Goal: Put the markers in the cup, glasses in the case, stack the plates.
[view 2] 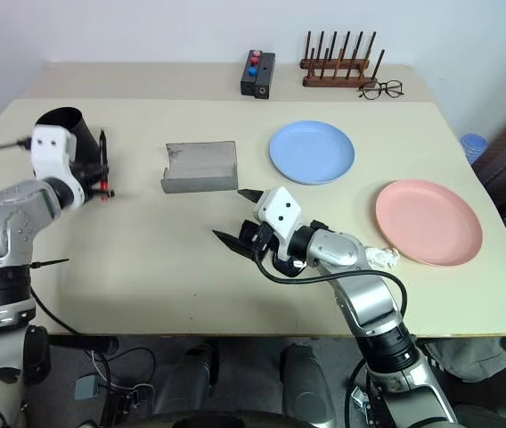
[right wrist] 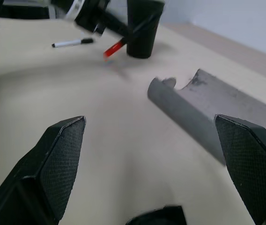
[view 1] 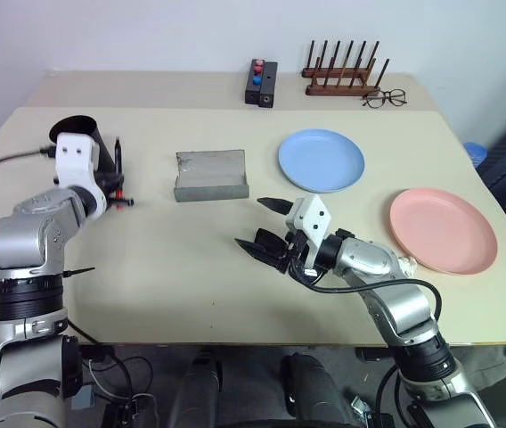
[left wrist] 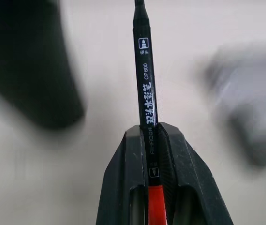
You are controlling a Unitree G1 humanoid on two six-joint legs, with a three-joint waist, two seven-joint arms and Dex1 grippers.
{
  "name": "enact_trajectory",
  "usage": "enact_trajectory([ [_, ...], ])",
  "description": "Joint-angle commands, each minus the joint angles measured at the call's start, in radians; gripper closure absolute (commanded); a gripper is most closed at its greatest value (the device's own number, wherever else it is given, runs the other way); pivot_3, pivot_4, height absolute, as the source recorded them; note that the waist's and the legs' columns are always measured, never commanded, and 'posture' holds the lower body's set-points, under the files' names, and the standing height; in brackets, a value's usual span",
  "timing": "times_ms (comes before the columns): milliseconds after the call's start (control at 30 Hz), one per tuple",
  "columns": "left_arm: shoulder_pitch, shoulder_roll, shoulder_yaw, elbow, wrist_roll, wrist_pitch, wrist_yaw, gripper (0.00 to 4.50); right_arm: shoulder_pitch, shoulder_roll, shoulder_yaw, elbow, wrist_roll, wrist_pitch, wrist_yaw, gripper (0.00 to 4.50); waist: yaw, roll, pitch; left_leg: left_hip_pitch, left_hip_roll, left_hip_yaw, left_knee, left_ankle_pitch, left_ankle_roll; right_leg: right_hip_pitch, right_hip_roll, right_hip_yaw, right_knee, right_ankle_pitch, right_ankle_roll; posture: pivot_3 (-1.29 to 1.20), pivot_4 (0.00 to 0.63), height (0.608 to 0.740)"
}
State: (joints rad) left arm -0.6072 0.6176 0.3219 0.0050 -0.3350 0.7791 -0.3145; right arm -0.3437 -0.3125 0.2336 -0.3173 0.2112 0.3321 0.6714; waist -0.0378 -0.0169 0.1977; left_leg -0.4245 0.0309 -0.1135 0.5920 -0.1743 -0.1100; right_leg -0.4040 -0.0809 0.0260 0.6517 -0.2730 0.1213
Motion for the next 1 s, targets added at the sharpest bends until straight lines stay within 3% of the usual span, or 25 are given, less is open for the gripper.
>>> enact_trajectory([
  [33,-0.059,0.000,0.063,0.015,0.052,-0.215,0.069,4.47,-0.040,0.028,-0.021,0.007,0.008,-0.042,-0.021,0.00,-0.003,0.000,0.000,0.000,0.000,0.000,0.000,0.000,0.000,0.000,0.000,0.000,0.000,0.000,0.000,0.00,0.150,0.740],
  [267,-0.201,-0.030,0.038,0.304,0.269,-0.612,0.376,4.47,-0.076,0.056,-0.008,0.058,-0.004,-0.089,-0.025,0.00,0.001,0.000,0.000,0.000,0.000,0.000,0.000,0.000,0.000,0.001,0.000,0.000,-0.001,0.001,0.002,0.00,0.150,0.740],
  [467,-0.301,-0.027,-0.003,0.644,0.349,-0.899,0.465,4.47,-0.096,0.086,0.002,0.071,-0.008,-0.106,-0.029,0.00,0.001,0.000,0.000,0.000,0.000,0.000,0.000,0.000,0.000,0.000,0.000,0.000,-0.001,0.001,0.003,0.00,0.150,0.740],
  [700,-0.374,-0.042,-0.029,0.885,0.349,-1.038,0.467,4.47,-0.097,0.123,-0.009,0.044,0.034,-0.093,-0.029,0.00,0.001,0.000,0.000,0.000,0.000,0.000,0.000,0.000,0.000,0.000,0.000,0.000,-0.001,0.001,0.003,0.00,0.150,0.740],
  [1000,-0.410,-0.064,-0.047,1.027,0.340,-1.112,0.436,4.47,-0.088,0.127,-0.011,-0.006,0.109,-0.038,-0.010,0.00,-0.002,0.000,0.000,0.000,0.000,0.000,0.000,0.000,0.000,0.000,0.000,0.000,0.000,0.002,0.003,0.00,0.150,0.740],
])
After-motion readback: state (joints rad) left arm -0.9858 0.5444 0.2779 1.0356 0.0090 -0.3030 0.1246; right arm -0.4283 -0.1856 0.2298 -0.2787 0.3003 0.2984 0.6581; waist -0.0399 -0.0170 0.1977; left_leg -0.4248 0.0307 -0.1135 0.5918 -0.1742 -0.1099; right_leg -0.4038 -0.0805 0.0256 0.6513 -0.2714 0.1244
